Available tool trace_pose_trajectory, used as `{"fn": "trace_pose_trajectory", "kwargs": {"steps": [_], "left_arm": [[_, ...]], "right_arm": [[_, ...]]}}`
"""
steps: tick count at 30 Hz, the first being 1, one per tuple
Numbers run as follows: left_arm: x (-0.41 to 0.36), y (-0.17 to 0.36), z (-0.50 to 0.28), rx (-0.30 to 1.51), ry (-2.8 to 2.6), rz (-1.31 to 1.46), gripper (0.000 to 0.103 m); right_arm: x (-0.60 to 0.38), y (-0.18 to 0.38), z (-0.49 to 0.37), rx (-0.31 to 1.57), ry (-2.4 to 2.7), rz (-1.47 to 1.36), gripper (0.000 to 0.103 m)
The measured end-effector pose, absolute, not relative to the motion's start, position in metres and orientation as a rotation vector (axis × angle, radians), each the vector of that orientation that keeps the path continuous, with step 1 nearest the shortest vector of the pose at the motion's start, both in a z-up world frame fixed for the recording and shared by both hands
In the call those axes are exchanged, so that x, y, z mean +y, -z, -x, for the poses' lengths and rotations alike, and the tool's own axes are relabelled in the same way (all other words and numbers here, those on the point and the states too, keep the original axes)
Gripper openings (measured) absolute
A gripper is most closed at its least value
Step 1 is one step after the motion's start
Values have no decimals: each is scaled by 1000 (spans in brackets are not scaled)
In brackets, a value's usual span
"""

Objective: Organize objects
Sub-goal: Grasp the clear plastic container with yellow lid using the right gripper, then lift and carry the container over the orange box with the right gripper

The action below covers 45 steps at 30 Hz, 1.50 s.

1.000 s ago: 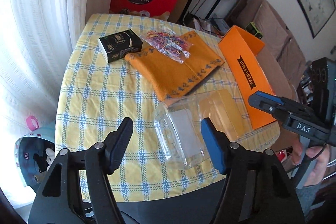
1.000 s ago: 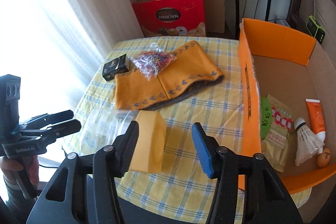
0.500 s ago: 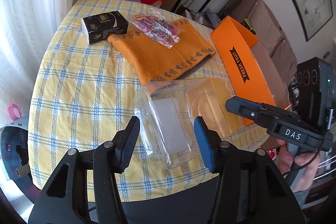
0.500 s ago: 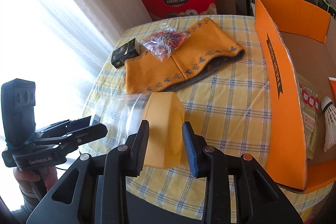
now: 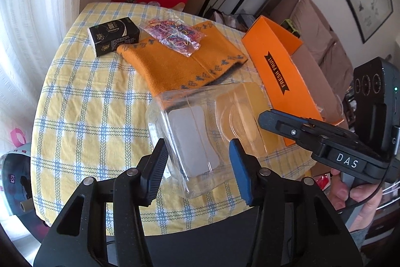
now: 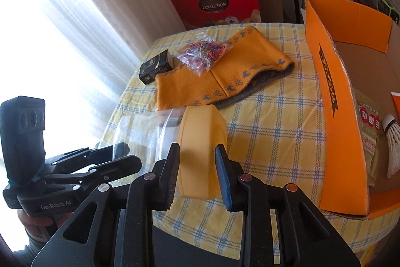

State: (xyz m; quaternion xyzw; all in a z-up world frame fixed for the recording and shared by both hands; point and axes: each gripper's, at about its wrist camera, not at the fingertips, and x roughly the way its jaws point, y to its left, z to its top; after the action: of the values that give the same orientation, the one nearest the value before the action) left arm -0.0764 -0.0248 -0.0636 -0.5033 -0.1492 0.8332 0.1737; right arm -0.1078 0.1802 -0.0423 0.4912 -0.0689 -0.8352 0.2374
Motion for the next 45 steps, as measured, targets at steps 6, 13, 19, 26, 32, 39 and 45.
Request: {"fn": "trace_pose_trajectory", "kwargs": {"steps": [6,13,19,26,32,39,45], "left_arm": [[-13,26,76,-383,-2395,1328,46],[13,-7,91,-359,-2392,1252,46],[45,-31,111,-336,-2381,1195,46],[93,-51,142,-297,-2354,1149,46],[141,-49,177,-256,-2307,1159,46],[199,-31,217,-169,-2261,1197,47],[239,-11,241,-65,-2244,1241,48]], "right_arm": [[191,9,107,-181,2339,-1258,30],[212,-30,114,-150,2427,-1177,30],[240,-59,121,-154,2507,-1126,30],[289,-80,138,-213,2583,-1095,30],[337,-79,158,-287,2634,-1126,30],[391,-59,186,-407,2664,-1204,30],[428,-36,205,-510,2672,-1256,30]]}}
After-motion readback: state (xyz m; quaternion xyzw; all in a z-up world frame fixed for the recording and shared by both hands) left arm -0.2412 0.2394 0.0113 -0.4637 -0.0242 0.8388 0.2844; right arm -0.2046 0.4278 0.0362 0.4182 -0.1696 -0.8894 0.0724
